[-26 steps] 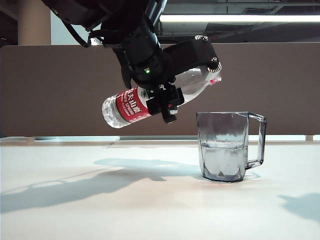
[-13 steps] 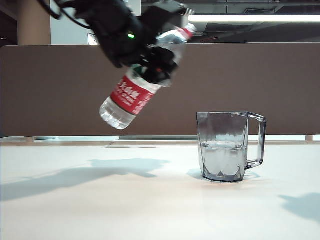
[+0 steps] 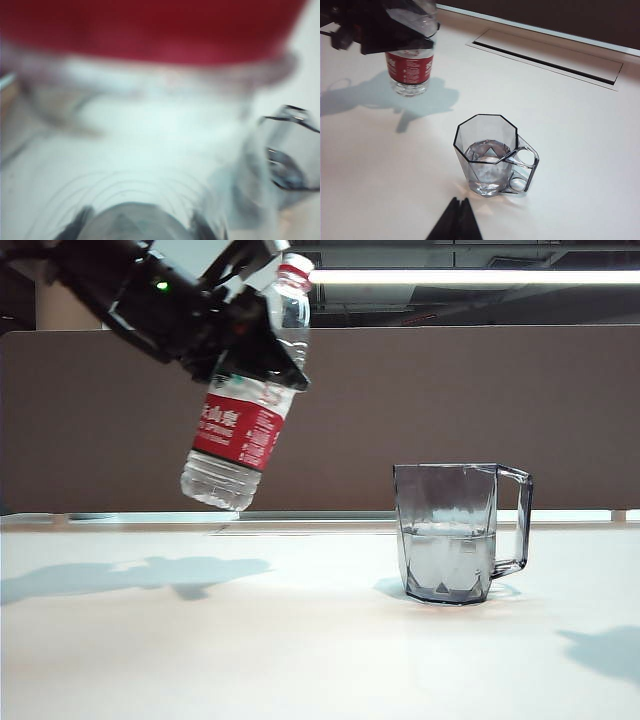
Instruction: Pick up the mineral water bottle with the left hand on the table and pour water into the mug until it's half full.
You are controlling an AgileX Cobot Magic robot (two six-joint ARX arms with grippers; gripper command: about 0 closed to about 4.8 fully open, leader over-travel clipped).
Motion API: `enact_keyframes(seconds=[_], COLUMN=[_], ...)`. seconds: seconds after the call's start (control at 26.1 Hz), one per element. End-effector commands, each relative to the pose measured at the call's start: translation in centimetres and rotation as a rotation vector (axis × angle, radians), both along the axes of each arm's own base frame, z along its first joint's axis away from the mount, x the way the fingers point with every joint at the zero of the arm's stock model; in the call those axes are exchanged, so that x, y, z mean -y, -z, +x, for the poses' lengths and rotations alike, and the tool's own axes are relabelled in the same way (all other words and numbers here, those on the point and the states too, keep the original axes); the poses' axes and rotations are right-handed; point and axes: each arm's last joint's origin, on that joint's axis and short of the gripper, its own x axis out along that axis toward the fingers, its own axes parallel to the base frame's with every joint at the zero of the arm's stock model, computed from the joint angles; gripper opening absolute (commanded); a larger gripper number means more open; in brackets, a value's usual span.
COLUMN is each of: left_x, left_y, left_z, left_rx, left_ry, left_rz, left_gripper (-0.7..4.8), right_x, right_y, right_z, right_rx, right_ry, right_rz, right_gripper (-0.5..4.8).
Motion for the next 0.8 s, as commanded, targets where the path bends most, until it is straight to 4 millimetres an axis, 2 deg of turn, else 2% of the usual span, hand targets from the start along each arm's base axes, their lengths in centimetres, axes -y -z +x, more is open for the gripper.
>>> enact_keyframes(seconds=[0.04, 0.23, 0.54, 0.8], left_x=[-1.4, -2.6, -3.0, -3.4], left_y=[-0.5, 0.2, 3.7, 5.1], left_z=[0.2, 0.3, -0.6, -1.1], left_rx=[-0.036, -0.069, -0.060, -0.039], left_ry=[0.128, 0.152, 0.135, 0.080], left_rz=[-0.087, -0.111, -0.124, -0.145], left_gripper=[2.13, 2.13, 2.13, 2.13], right_x=[0.0, 0.0, 0.0, 0.0], right_y=[-0.4, -0.4, -0.4, -0.4], right_z=[0.0, 0.0, 0.0, 0.0], right_rx=[0.025, 0.025, 0.025, 0.024], right_ry=[-0.001, -0.001, -0.001, -0.001], right_rz=[0.012, 0.012, 0.012, 0.011], right_gripper=[-0.02, -0.02, -0.02, -0.02])
